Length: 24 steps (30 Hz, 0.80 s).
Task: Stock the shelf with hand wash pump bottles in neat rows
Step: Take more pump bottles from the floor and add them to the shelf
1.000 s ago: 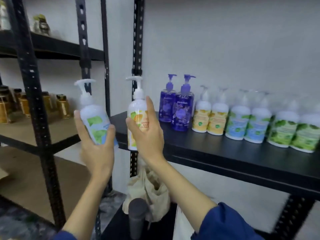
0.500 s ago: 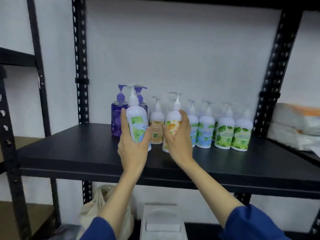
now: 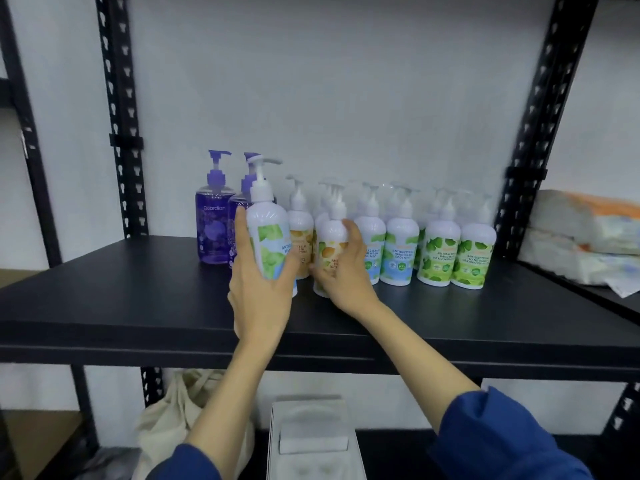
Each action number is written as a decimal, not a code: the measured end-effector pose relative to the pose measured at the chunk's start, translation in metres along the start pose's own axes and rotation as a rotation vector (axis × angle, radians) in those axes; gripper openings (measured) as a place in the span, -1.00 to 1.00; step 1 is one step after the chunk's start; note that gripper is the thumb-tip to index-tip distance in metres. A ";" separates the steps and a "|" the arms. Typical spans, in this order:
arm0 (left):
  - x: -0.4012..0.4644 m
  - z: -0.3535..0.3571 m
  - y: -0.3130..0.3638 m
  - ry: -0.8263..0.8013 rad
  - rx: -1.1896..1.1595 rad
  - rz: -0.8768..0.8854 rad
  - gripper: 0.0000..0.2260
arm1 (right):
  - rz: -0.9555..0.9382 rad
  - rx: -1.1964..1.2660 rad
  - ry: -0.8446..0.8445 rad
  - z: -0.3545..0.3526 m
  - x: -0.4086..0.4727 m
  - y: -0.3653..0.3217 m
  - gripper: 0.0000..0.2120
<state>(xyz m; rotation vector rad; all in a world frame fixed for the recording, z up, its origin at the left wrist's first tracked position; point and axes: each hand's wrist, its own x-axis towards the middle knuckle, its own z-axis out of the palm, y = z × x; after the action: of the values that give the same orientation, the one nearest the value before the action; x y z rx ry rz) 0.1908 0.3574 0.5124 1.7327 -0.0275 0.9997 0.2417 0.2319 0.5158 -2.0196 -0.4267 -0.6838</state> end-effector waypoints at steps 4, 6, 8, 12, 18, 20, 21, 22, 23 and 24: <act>-0.001 0.000 -0.001 -0.010 0.012 0.012 -0.27 | 0.005 0.060 -0.057 -0.008 -0.004 0.005 -0.08; -0.001 0.000 -0.001 -0.007 0.012 0.014 -0.27 | 0.003 0.074 -0.050 -0.009 -0.003 0.006 -0.07; -0.001 0.000 0.000 -0.003 0.013 0.005 -0.26 | 0.004 0.079 -0.059 -0.009 -0.003 0.006 -0.06; -0.002 0.000 -0.002 0.003 0.030 0.016 -0.26 | 0.005 0.085 -0.078 -0.008 -0.003 0.006 -0.04; -0.003 0.000 -0.001 0.005 0.050 0.029 -0.27 | 0.022 0.073 -0.076 -0.008 -0.003 0.006 -0.04; -0.003 0.000 0.000 0.006 0.049 0.033 -0.26 | 0.026 0.052 -0.065 -0.007 -0.004 0.005 -0.04; -0.003 0.000 0.000 0.007 0.045 0.031 -0.26 | 0.027 0.040 -0.059 -0.007 -0.005 0.005 -0.04; -0.003 0.000 0.000 0.009 0.043 0.029 -0.26 | 0.029 0.030 -0.056 -0.007 -0.005 0.004 -0.04; -0.004 0.000 0.000 0.011 0.043 0.031 -0.26 | 0.031 0.023 -0.054 -0.007 -0.005 0.004 -0.04; -0.004 0.000 0.000 0.012 0.044 0.034 -0.25 | 0.036 0.019 -0.053 -0.007 -0.005 0.003 -0.03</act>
<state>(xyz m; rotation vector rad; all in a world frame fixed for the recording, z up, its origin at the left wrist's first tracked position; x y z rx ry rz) 0.1887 0.3558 0.5098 1.7716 -0.0268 1.0427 0.2371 0.2242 0.5133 -2.0264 -0.4254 -0.6040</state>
